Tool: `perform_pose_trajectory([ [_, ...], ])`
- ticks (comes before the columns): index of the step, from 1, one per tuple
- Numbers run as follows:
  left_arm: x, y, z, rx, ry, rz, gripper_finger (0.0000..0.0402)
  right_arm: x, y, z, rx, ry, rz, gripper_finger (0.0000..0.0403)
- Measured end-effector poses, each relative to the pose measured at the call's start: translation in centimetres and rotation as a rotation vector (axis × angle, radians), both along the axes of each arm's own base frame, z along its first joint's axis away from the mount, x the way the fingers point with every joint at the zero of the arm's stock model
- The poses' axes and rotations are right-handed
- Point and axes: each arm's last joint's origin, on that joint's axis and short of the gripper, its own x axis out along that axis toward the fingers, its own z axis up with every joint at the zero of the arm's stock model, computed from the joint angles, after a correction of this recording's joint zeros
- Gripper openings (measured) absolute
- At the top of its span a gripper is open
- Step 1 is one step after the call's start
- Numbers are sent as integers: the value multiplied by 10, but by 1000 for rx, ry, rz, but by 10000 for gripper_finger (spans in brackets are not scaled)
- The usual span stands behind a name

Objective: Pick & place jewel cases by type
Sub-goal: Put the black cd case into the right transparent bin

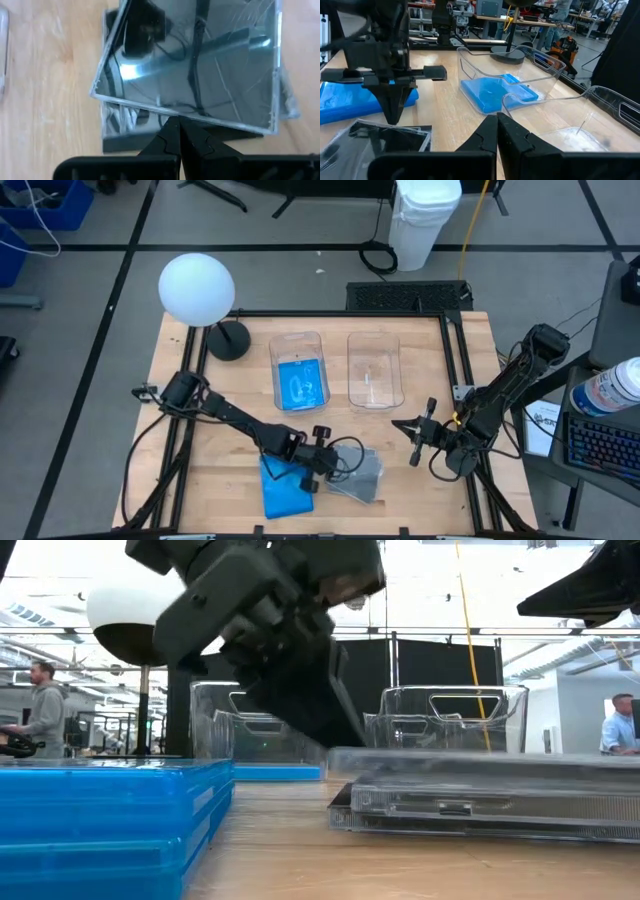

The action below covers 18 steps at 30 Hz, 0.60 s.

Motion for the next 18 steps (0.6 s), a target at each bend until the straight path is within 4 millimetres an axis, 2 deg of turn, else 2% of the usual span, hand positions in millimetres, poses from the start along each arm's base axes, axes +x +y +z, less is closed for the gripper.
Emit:
perform_pose_trajectory([
  [18,3,-1,5,9,-16,-20,1,0,0,0,0,0,0,0],
])
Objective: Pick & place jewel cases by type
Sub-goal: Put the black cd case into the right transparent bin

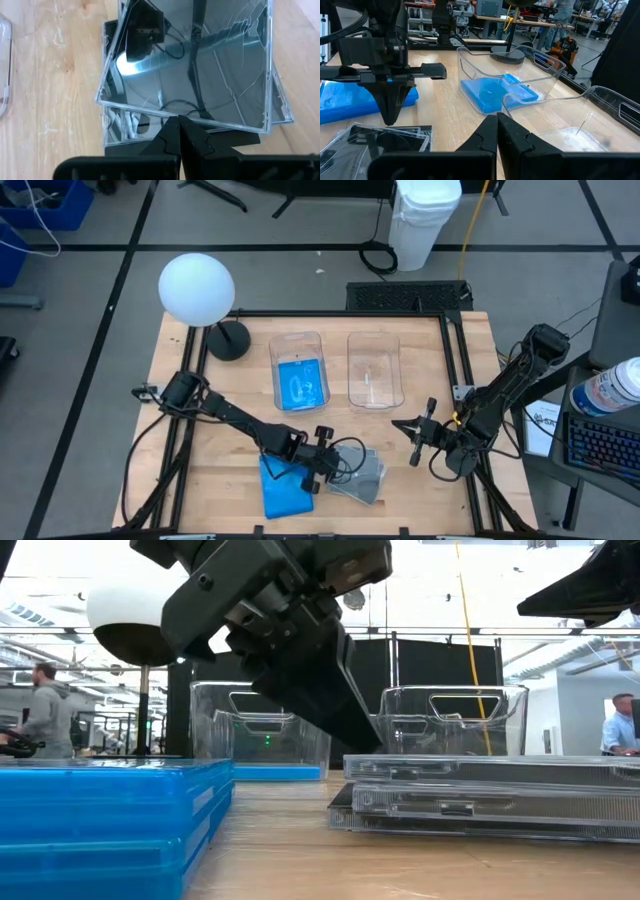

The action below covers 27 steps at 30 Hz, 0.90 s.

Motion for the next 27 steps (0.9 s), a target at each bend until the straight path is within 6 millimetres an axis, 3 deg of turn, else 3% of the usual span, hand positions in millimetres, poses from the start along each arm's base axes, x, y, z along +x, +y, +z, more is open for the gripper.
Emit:
perform_pose_trajectory([
  [17,4,8,1,26,-25,57,1,0,0,0,1,0,0,0],
  [21,6,11,-10,19,6,52,1,0,0,0,1,0,0,0],
  [27,8,10,-11,-1,-9,30,1,0,0,0,0,0,0,0],
])
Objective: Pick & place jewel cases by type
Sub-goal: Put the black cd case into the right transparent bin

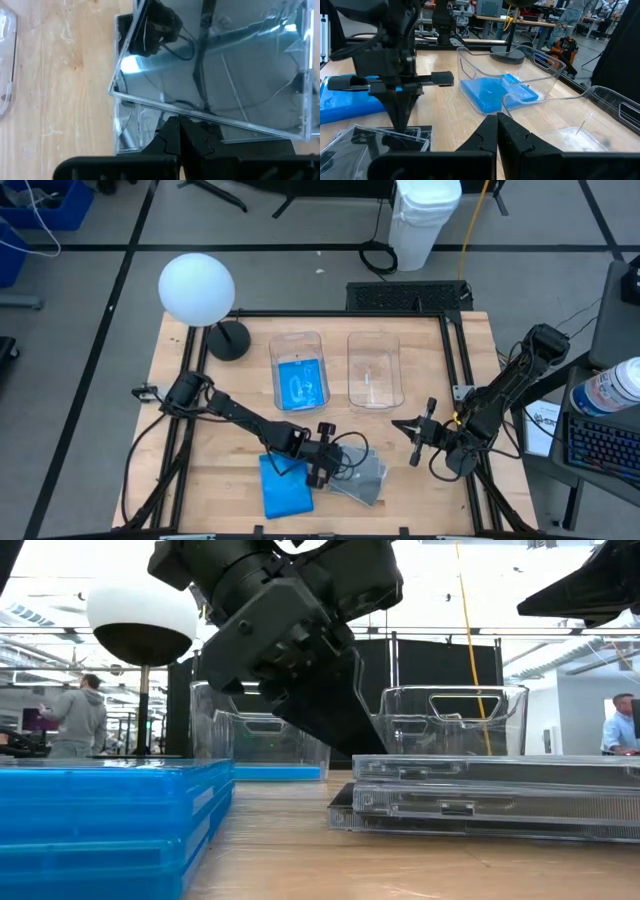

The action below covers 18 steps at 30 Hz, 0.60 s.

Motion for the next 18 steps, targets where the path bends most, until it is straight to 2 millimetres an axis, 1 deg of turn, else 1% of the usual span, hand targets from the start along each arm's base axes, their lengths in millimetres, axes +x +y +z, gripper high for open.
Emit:
perform_pose_trajectory([
  [18,5,4,3,-33,-38,-35,1,0,0,0,-10,3,3,0],
])
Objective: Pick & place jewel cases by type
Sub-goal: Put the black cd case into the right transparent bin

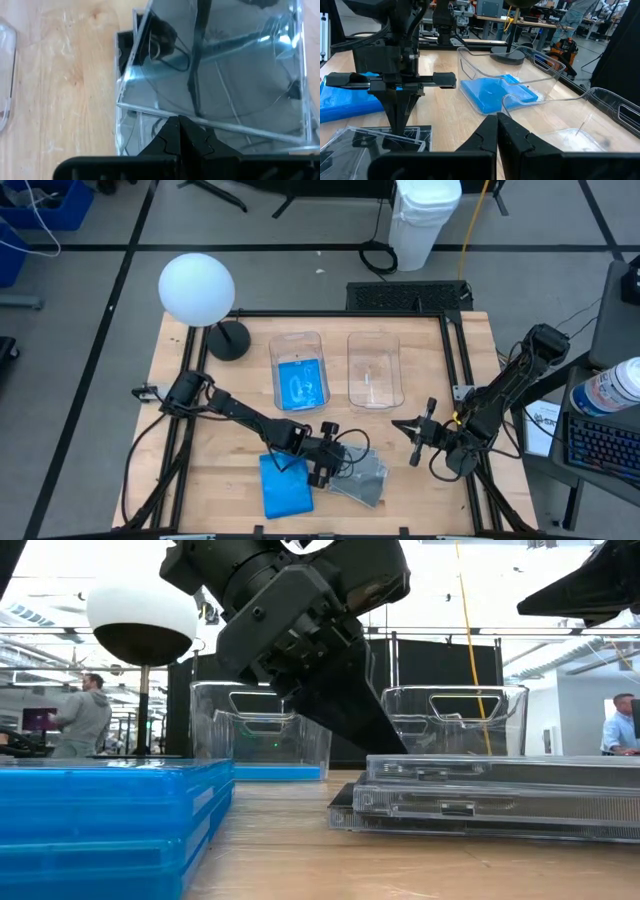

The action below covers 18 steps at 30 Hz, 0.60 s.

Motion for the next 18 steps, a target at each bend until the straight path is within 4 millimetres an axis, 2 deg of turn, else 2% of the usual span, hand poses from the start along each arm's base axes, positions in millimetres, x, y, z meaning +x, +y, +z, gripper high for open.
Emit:
perform_pose_trajectory([
  [8,1,-1,1,-17,-14,-31,1,0,0,0,0,0,0,0],
  [12,-1,1,0,43,5,-42,1,0,0,0,3,-1,-1,0],
  [14,-5,2,6,89,15,-51,1,0,0,0,14,-5,-3,0],
  [18,-18,4,37,167,8,-61,1,0,0,1,31,-15,-3,0],
])
